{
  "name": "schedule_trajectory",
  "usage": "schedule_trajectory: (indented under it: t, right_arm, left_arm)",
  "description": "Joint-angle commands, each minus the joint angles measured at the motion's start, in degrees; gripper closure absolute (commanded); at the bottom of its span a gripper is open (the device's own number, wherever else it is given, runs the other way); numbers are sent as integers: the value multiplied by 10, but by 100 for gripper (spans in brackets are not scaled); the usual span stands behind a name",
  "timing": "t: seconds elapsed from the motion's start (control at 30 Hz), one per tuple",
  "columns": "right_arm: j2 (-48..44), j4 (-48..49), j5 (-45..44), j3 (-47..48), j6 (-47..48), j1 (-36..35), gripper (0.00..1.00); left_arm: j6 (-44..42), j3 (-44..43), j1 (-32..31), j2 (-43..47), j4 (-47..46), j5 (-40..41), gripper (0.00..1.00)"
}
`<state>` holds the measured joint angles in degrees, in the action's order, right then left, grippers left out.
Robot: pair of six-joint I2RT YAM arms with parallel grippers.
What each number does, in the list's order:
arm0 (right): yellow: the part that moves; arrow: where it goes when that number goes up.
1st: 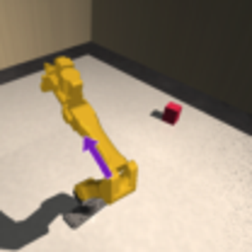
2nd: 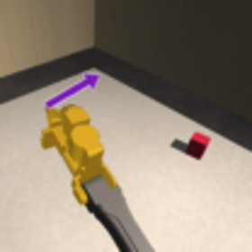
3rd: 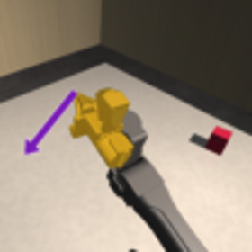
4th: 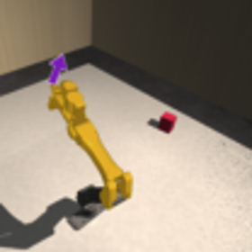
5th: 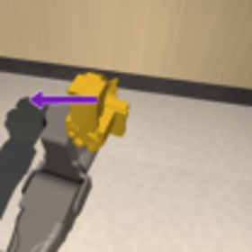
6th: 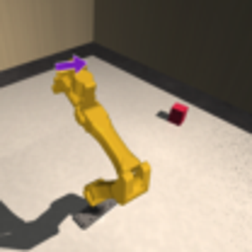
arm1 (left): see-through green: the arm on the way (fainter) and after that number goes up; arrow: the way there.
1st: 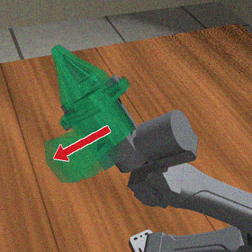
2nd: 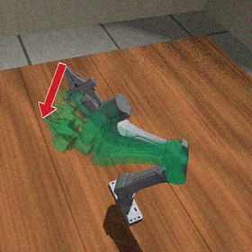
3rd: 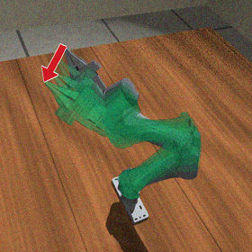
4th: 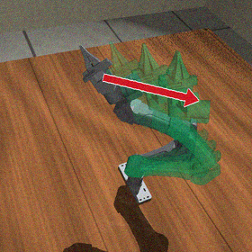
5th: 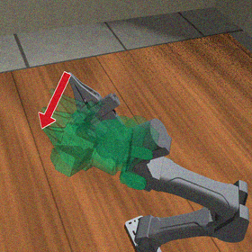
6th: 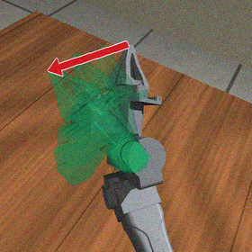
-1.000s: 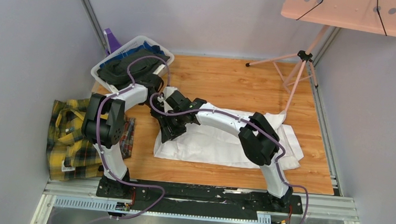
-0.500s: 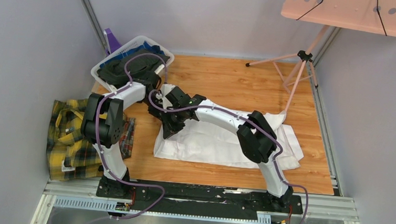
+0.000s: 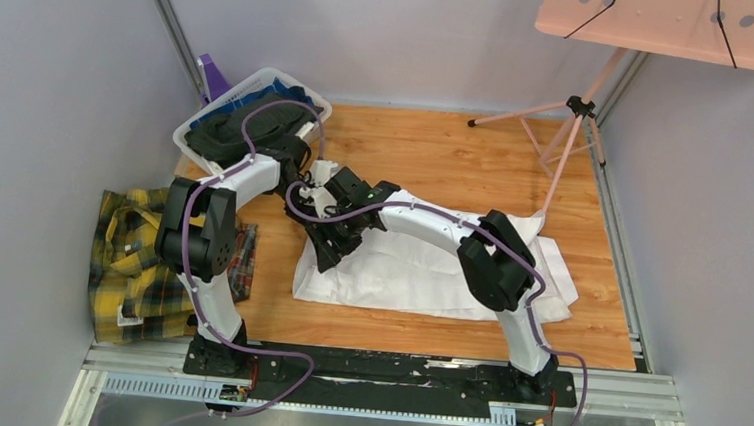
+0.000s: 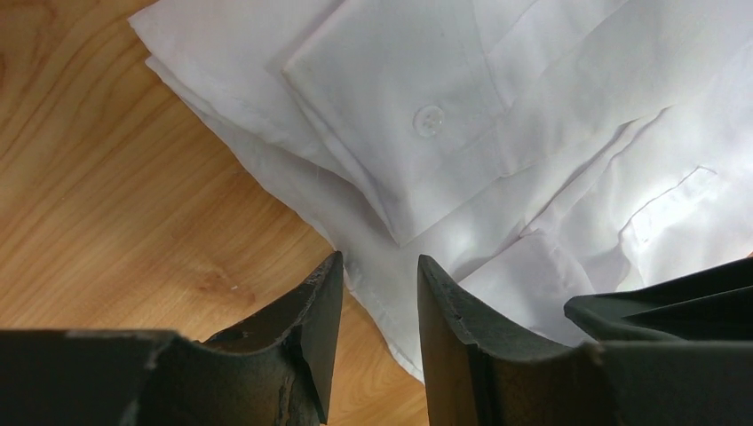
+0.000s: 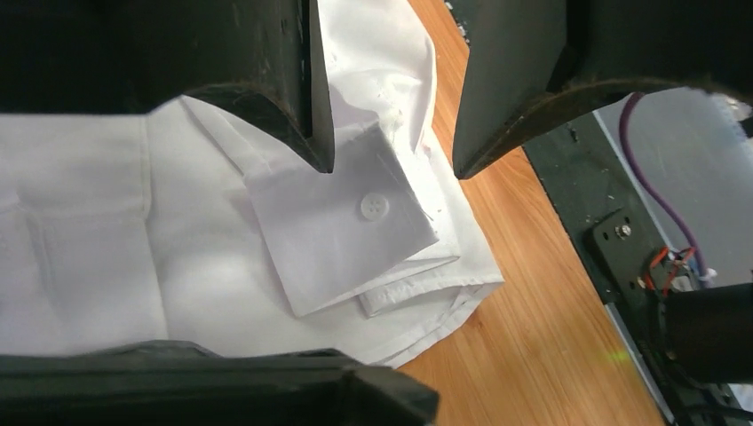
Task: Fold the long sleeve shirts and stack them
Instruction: Adjust the shirt at the center of the board.
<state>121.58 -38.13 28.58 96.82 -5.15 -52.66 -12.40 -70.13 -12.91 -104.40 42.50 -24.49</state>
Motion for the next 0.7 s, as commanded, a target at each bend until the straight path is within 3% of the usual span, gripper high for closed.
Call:
schedule_trajectory:
  t: [0.0, 0.1, 0.3, 0.67]
  right_arm:
    - [33, -30, -20, 20, 68, -20, 49]
    - [34, -27, -16, 21, 75, -23, 53]
    - [36, -10, -26, 29, 74, -20, 99]
    - [17, 86, -29, 5, 17, 22, 100]
  left_arm:
    - [-16, -27, 4, 8, 11, -16, 56]
    - [-19, -28, 7, 8, 15, -16, 56]
    - [-21, -42, 11, 7, 28, -17, 57]
    - [-25, -47, 11, 9, 52, -10, 57]
